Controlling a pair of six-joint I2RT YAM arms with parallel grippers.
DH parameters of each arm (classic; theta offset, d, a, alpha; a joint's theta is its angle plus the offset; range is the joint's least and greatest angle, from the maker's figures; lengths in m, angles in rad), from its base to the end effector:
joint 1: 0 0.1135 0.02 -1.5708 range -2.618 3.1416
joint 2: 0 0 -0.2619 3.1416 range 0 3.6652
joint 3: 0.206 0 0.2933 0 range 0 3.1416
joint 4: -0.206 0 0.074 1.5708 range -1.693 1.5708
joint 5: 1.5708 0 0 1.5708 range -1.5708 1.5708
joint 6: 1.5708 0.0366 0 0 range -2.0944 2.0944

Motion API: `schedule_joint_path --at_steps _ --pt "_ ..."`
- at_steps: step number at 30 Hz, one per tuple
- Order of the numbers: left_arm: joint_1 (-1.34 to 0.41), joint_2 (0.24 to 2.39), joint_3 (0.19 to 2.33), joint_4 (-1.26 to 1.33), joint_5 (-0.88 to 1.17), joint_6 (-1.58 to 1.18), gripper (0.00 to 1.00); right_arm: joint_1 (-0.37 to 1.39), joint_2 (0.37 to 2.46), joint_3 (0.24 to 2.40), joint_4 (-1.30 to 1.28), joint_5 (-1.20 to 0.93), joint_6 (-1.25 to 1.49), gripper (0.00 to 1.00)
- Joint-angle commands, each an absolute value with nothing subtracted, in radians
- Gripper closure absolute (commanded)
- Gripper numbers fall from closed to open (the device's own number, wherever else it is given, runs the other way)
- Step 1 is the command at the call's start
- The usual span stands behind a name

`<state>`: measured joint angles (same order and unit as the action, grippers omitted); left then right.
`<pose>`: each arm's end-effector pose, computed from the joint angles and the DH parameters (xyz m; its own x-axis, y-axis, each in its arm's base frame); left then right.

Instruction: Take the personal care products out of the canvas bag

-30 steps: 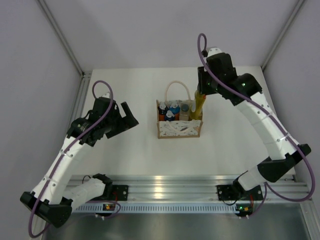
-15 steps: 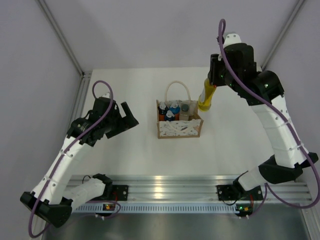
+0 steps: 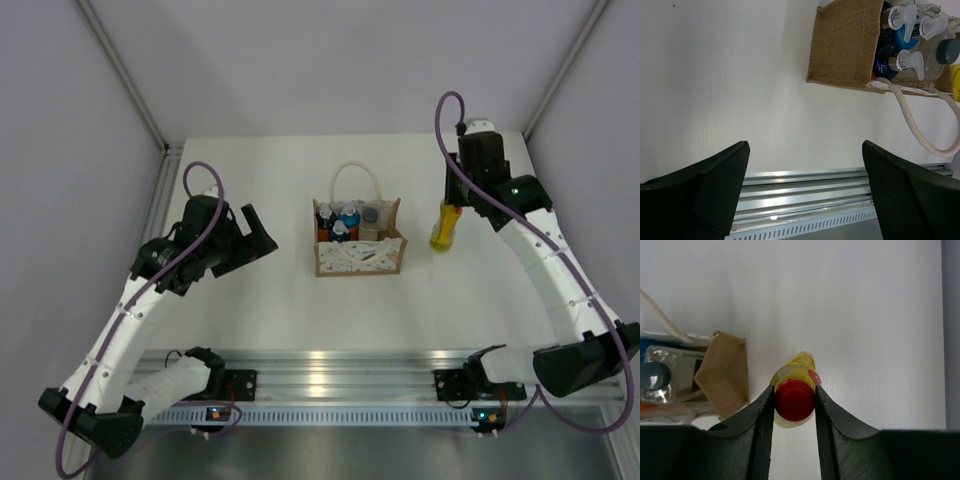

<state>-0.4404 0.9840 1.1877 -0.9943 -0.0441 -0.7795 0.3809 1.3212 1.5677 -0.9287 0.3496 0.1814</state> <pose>0.2013 -0.0931 0.3698 -0.7370 -0.4290 -0.5223 -0.1690 0.8652 -0.4722 0.2861 0.1011 0.4272 -0.5942 -0.0554 -0.8024 0.0048 0.9974 -0.0724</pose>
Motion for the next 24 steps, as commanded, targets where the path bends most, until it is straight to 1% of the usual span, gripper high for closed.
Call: schedule_joint_path --at_steps 1,4,6,10,16,17,18,20,22,24 --pt "-0.443 0.960 1.193 -0.968 -0.034 -0.759 0.01 0.318 1.224 1.464 -0.631 0.311 0.144 1.00" --pt "-0.445 0.960 1.195 -0.969 -0.029 -0.755 0.01 0.244 1.213 1.355 -0.539 0.259 0.124 1.00" --pt "-0.443 0.960 1.195 -0.969 -0.026 -0.753 0.02 0.195 1.215 1.316 -0.487 0.184 0.120 1.00" --pt "-0.445 0.959 1.197 -0.974 -0.026 -0.747 0.01 0.160 1.226 1.220 -0.405 0.160 0.101 1.00" --pt "-0.443 0.960 1.197 -0.985 -0.026 -0.736 0.01 0.129 1.264 1.166 -0.370 0.152 0.068 1.00" --pt "-0.445 0.960 1.197 -0.986 -0.028 -0.736 0.01 0.129 1.266 1.160 -0.370 0.153 0.069 0.95" --pt "-0.443 0.962 1.195 -0.988 -0.029 -0.735 0.01 0.127 1.267 1.157 -0.370 0.156 0.072 0.72" --pt "-0.443 0.963 1.193 -0.988 -0.029 -0.732 0.02 0.129 1.264 1.144 -0.371 0.173 0.086 0.43" --pt "-0.443 0.971 1.195 -0.988 -0.029 -0.727 0.01 0.129 1.259 1.149 -0.377 0.178 0.092 0.35" --pt "-0.445 0.977 1.200 -0.988 -0.029 -0.726 0.01 0.129 1.246 1.173 -0.394 0.181 0.095 0.34"
